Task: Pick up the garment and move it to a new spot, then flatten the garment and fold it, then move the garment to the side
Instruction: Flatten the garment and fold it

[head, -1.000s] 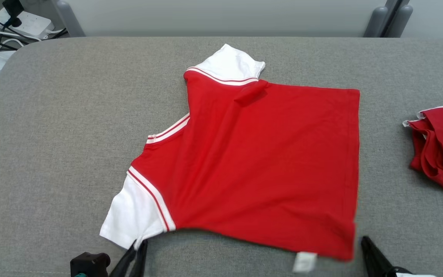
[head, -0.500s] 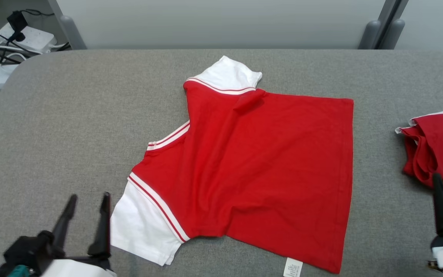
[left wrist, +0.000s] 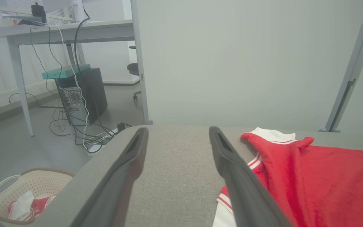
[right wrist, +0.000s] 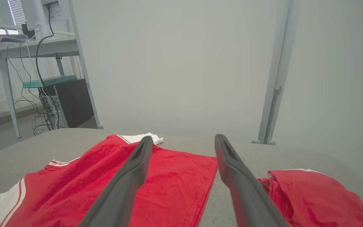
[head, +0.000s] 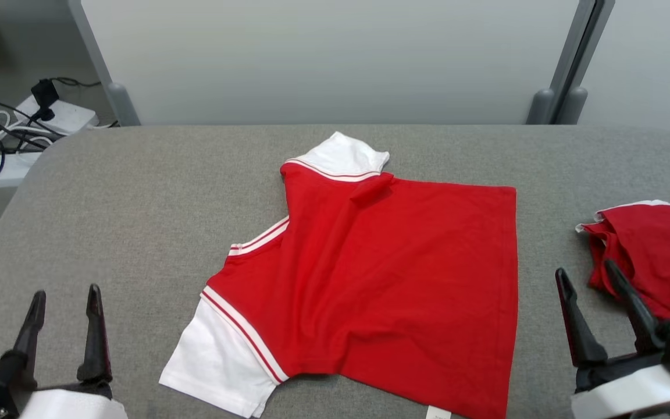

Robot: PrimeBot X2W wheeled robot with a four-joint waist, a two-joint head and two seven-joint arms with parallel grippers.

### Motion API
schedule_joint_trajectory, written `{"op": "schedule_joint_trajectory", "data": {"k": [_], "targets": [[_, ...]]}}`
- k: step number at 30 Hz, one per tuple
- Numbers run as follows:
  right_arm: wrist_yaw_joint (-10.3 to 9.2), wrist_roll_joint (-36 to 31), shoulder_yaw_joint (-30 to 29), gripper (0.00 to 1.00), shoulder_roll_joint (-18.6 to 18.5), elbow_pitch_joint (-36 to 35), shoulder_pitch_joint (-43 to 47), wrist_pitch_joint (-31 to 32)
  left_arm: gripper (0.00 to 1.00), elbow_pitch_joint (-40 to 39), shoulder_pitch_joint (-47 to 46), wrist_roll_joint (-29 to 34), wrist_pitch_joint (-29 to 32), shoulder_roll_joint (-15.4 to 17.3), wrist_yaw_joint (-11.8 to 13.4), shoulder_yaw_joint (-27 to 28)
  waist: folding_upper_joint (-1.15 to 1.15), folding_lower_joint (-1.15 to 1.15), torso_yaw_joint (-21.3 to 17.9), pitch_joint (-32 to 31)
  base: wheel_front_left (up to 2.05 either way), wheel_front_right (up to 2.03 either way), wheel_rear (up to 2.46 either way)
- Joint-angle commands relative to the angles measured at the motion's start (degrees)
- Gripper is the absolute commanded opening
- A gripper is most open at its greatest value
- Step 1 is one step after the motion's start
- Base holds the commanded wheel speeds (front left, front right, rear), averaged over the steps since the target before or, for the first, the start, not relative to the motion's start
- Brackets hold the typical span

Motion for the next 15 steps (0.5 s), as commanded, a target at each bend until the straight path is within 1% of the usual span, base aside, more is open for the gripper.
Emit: {"op": "schedule_joint_trajectory", "data": {"k": [1,8,15], "targets": [[0.09,-1.9,1.2,1.0,-0.3,-0.6,0.6,-0.4,1.0,-0.3,-0.6,-0.2,-0.8,1.0,0.0,2.8,0.0,0.0,-0.4,-0.8,0.0,0.0,0.0],[0.09,-5.5,1.9,1.0,1.1,2.0,4.8,-2.0,1.0,2.1,3.5,-1.3,-2.1,-2.1,-1.7,3.4,0.0,0.0,-0.5,-1.8,0.0,0.0,0.0],[0.09,-7.1,0.9,1.0,2.5,3.2,7.0,-3.0,1.0,3.1,5.1,-0.4,-2.4,-3.5,-3.2,4.1,0.0,0.0,-0.4,-2.3,0.0,0.0,0.0]]}}
